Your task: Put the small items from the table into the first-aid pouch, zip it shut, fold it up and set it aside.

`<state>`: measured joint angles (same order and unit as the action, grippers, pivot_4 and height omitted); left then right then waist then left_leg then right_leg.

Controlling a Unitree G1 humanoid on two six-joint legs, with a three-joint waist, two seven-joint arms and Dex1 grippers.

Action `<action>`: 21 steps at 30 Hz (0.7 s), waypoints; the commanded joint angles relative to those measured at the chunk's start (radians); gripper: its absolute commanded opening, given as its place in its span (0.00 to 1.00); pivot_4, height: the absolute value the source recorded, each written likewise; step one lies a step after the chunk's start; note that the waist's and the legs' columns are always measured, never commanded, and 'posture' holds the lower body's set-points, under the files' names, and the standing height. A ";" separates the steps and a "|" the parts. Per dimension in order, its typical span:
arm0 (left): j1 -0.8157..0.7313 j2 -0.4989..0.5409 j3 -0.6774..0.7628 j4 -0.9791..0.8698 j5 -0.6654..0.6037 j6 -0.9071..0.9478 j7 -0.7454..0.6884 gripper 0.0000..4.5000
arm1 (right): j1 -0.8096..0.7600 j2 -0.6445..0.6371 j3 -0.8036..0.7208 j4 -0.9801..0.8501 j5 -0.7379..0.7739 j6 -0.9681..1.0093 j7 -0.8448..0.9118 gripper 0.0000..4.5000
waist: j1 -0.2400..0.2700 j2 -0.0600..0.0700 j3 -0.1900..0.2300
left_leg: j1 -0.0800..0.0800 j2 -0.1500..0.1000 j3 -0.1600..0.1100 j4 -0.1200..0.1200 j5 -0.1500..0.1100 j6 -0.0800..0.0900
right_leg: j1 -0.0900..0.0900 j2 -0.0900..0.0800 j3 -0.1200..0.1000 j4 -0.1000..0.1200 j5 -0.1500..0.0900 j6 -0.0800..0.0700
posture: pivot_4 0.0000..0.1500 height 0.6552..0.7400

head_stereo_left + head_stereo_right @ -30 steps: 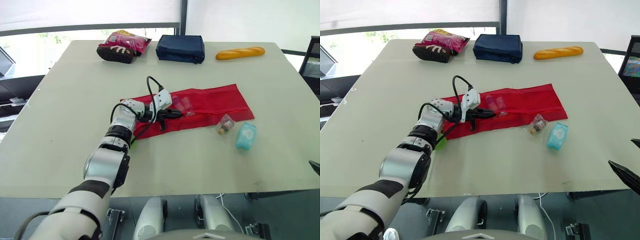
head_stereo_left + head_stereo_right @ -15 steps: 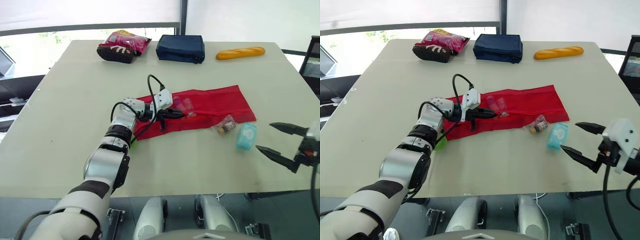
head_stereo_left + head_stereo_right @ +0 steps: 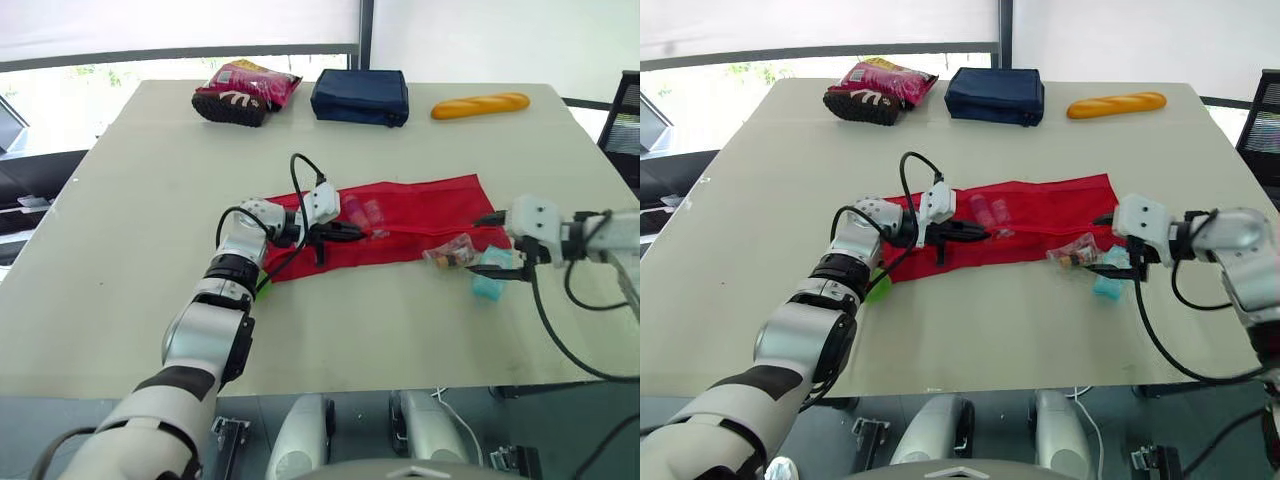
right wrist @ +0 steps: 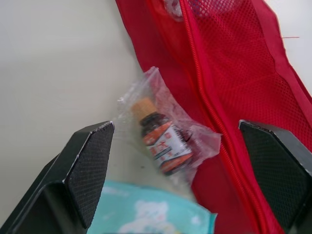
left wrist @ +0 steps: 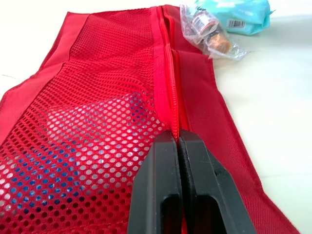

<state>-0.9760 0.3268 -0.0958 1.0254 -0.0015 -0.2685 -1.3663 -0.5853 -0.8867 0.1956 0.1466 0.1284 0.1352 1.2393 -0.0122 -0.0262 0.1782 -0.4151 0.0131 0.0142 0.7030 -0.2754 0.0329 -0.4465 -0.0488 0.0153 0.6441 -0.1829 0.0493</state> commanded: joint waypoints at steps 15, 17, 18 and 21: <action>-0.008 0.010 0.003 -0.016 -0.013 -0.021 0.012 0.00 | -0.085 0.024 0.106 0.129 -0.201 -0.032 0.059 0.43 | 0.000 0.000 0.000 | 0.000 -0.001 0.000 0.001 0.000 0.000 | 0.000 -0.001 0.000 0.001 0.000 0.000 | 1.00 0.69; -0.009 0.008 0.003 -0.013 -0.013 -0.023 0.012 0.00 | -0.073 0.016 0.098 0.088 -0.201 0.005 0.054 0.24 | 0.001 0.000 0.000 | 0.000 -0.001 0.000 0.001 0.000 0.000 | 0.000 -0.001 0.000 0.002 0.000 0.000 | 1.00 0.69; -0.009 0.007 0.003 -0.012 -0.014 -0.024 0.012 0.00 | -0.065 0.012 0.093 0.065 -0.198 0.028 0.051 0.18 | 0.001 0.000 0.000 | 0.000 -0.001 0.000 0.001 0.000 0.000 | 0.000 -0.001 0.000 0.002 0.000 0.000 | 1.00 0.69; -0.010 0.002 0.006 -0.012 -0.018 -0.026 0.011 0.00 | -0.025 0.026 0.051 -0.078 -0.133 0.222 0.034 0.18 | 0.002 0.000 0.000 | 0.000 -0.001 -0.001 0.001 0.000 0.000 | 0.000 -0.001 0.000 0.002 0.000 0.000 | 1.00 0.69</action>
<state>-0.9742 0.3287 -0.0972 1.0290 -0.0021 -0.2742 -1.3548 -0.6146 -0.8561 0.3006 0.1575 -0.0496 0.2535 1.2835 -0.0103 -0.0260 0.1781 -0.4153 0.0123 0.0137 0.7038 -0.2753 0.0328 -0.4467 -0.0497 0.0149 0.6465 -0.1827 0.0490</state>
